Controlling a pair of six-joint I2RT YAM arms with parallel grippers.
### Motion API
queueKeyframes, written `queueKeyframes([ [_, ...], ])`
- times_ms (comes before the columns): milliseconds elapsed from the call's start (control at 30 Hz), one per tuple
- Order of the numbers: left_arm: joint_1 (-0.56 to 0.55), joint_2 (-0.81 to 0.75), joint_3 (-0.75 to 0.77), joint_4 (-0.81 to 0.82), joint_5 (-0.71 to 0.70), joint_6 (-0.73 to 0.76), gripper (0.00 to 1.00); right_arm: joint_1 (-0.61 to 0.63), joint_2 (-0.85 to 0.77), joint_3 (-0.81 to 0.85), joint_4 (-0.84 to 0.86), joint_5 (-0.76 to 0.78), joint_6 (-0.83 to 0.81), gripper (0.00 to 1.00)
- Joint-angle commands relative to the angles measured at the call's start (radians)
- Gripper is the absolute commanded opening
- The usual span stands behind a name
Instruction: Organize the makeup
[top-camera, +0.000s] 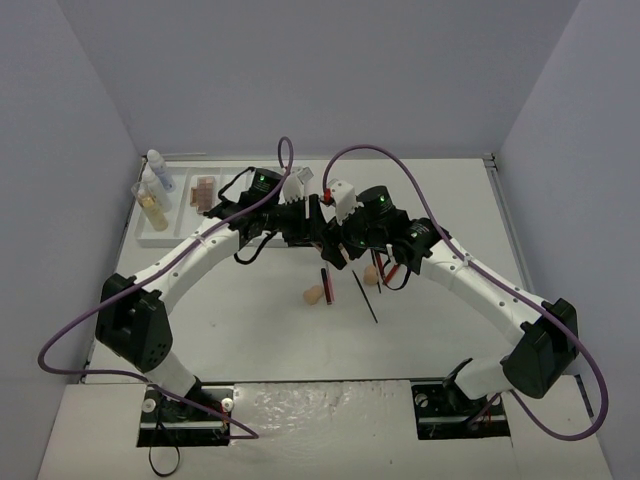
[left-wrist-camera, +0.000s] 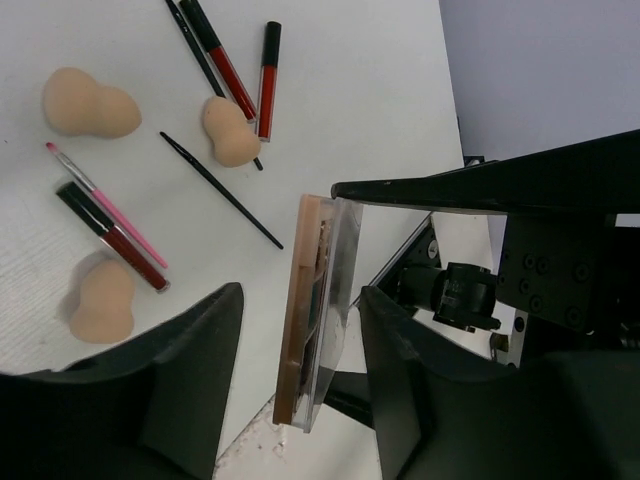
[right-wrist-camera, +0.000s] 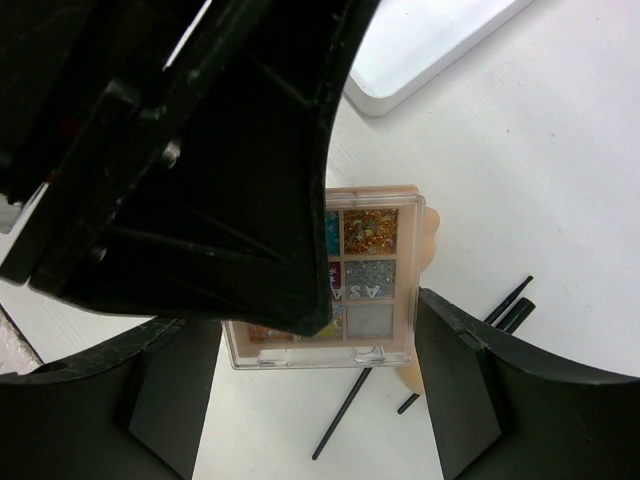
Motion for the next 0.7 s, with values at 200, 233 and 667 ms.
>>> queueKeyframes([
  [200,-0.007,-0.058,0.020,0.059,0.000,0.015,0.11,0.007,-0.019,0.013,0.061,-0.032,-0.014,0.32],
  [233,-0.005,-0.060,0.018,0.066,0.001,0.015,0.06,0.007,-0.015,0.014,0.062,-0.033,-0.014,0.34],
  [667,0.045,-0.094,-0.009,0.095,0.002,0.022,0.00,0.002,-0.005,0.025,0.064,-0.023,-0.025,1.00],
])
